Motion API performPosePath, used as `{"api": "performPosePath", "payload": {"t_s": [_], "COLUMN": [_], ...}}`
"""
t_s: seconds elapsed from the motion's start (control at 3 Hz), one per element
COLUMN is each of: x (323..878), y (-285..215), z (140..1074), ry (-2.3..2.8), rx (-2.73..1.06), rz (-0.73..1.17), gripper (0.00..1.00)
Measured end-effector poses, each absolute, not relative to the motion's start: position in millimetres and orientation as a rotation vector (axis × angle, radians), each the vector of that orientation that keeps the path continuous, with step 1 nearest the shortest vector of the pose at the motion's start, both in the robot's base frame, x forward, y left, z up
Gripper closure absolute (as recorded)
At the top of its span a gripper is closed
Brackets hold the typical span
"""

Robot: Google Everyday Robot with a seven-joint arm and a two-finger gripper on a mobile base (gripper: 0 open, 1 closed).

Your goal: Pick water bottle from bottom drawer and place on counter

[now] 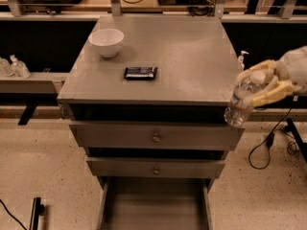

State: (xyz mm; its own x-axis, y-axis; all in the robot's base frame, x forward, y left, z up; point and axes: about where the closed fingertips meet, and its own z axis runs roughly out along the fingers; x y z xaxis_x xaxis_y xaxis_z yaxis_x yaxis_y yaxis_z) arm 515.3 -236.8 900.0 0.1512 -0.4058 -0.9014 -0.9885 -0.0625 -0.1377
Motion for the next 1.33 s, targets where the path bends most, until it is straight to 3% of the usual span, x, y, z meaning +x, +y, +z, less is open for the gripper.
{"api": "performPosePath", "payload": {"t_s": [0.67, 1.33], "x": [607, 623], "y": [-182, -174], "z": [980, 1017], "ry": [1.401, 1.399], "rx": [-1.478, -1.433], "rz": [0.962, 0.922], "gripper": [1.0, 1.0]}}
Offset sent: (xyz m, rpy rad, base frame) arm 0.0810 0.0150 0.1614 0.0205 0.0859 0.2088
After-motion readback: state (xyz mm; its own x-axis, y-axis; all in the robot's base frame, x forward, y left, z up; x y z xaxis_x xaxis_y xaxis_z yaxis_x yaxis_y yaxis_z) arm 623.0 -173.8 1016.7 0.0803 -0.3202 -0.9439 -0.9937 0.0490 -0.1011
